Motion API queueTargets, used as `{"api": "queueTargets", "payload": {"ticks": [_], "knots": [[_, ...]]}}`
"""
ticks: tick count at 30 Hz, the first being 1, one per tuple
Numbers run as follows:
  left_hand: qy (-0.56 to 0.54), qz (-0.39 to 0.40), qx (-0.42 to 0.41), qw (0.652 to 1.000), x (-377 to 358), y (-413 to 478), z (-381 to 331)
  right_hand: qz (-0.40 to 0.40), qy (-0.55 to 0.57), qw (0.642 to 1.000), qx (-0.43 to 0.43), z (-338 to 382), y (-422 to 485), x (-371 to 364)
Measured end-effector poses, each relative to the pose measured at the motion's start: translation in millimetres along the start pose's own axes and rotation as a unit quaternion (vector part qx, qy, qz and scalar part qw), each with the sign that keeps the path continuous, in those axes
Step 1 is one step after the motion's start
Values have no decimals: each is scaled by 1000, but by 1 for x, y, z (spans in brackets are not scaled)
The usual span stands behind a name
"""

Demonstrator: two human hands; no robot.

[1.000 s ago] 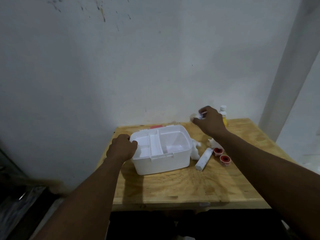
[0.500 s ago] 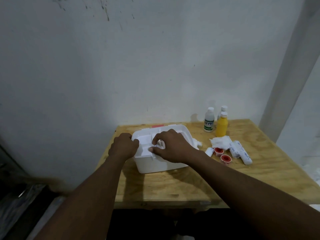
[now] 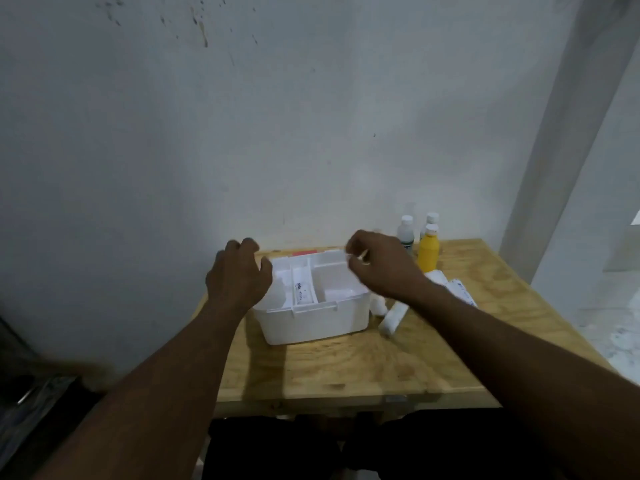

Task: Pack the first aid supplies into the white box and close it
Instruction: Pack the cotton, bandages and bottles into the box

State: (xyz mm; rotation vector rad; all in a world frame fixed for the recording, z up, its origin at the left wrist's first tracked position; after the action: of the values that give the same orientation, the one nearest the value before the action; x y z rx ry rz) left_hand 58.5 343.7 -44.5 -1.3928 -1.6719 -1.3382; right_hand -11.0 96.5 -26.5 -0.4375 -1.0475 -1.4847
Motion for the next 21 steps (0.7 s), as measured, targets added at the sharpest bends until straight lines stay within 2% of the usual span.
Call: {"api": "queueTargets", "payload": {"ticks": [2, 5, 8, 10, 14, 17, 21], "knots": [[-5, -37, -92, 995, 9, 2, -34, -6, -24, 998, -53, -32, -10, 26], [-37, -34, -200, 978, 8, -4, -98, 30, -78, 988, -133, -77, -36, 46], [-43, 37, -281, 958, -15, -18, -165, 71, -93, 978, -170, -104, -65, 48], [-1, 114, -325, 939, -41, -31, -205, 89, -107, 975, -172, -113, -82, 41], [132, 218, -365, 896, -90, -50, -248, 115, -147, 973, -137, -114, -104, 17], [200, 240, -369, 875, -113, -54, -260, 114, -169, 968, -144, -122, -110, 12], [221, 252, -363, 869, -129, -51, -269, 147, -190, 957, -166, -131, -116, 19]]}}
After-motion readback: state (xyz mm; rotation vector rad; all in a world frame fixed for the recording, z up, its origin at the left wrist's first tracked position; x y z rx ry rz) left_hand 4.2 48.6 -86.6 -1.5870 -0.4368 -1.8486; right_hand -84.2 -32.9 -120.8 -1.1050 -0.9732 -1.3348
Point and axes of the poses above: each hand's wrist, its own y-axis towards the middle knuckle, its own x-axis out of the back of the hand, z = x × y, the point moved 7 cm from there along y, towards the middle knuckle, and after that the axes turned 8 degrees about z, right-handed, at the moved point
